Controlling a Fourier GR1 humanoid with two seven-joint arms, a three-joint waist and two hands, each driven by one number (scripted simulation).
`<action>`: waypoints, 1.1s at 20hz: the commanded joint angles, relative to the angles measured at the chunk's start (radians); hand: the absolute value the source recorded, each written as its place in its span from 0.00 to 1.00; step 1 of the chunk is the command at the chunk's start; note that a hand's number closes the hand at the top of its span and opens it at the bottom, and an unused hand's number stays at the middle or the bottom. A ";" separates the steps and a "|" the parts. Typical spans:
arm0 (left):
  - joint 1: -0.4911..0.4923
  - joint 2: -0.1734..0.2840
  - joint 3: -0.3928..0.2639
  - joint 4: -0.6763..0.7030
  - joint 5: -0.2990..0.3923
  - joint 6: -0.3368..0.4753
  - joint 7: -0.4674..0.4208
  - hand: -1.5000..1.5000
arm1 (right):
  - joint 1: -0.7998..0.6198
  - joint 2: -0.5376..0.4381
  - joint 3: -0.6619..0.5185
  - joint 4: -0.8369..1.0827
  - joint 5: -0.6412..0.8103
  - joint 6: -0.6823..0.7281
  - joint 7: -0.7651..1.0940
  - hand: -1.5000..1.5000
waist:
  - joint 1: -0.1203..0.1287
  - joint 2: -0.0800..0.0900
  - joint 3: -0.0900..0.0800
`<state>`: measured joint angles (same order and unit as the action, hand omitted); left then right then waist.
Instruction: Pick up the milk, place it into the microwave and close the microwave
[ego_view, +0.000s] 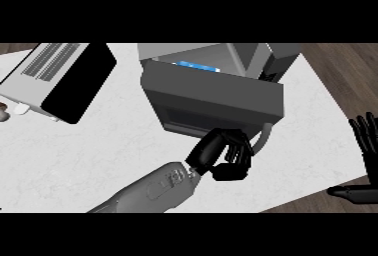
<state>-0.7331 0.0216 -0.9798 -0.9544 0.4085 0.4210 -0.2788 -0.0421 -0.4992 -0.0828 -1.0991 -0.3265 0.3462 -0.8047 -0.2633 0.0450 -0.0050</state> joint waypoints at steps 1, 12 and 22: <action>-0.105 -0.021 0.031 0.010 0.043 0.026 -0.003 1.00 | -0.025 -0.005 0.002 -0.021 -0.021 0.052 -0.020 0.00 | -0.048 0.009 0.003; -0.259 -0.020 0.076 0.110 0.135 0.062 0.012 1.00 | -0.100 -0.044 0.025 -0.072 -0.077 0.112 0.043 0.00 | -0.108 0.036 0.008; -0.354 -0.020 0.100 0.176 0.188 0.099 0.002 1.00 | -0.167 -0.074 0.061 -0.123 -0.132 0.192 0.100 0.00 | -0.150 0.057 0.014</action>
<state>-1.0467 0.0316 -0.8735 -0.8003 0.5790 0.5153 -0.2825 -0.1889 -0.5721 -0.0387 -1.2153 -0.4362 0.4541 -0.6823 -0.3916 0.0903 0.0036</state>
